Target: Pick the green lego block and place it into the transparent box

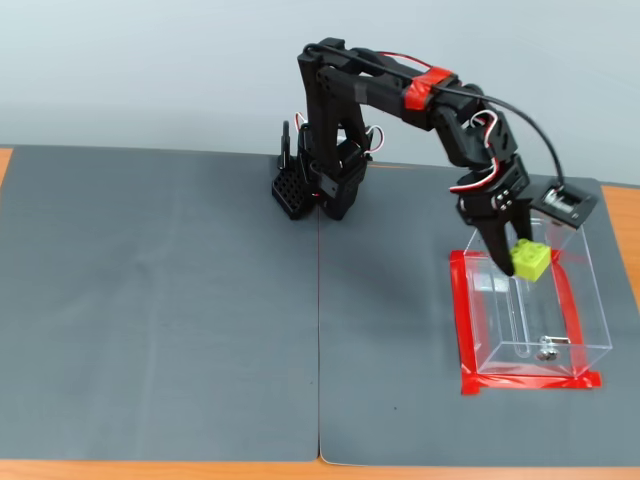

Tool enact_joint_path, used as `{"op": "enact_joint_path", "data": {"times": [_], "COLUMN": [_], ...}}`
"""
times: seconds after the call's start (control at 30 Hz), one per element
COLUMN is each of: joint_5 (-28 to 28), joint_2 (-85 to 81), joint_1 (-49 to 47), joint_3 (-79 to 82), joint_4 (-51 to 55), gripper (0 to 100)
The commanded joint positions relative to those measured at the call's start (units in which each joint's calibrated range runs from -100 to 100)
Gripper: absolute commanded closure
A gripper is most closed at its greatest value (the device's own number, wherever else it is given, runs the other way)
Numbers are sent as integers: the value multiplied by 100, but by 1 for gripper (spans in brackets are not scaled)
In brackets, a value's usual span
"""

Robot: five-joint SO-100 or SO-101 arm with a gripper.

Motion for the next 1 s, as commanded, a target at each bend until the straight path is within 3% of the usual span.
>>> {"op": "enact_joint_path", "data": {"times": [0.0,0.53,0.97], "joint_5": [-24,-24,-18], "joint_2": [-135,1001,1171], "joint_1": [-197,-570,-615], "joint_3": [-369,-1292,-921], "joint_4": [-82,-82,-47], "gripper": [96,96,96]}}
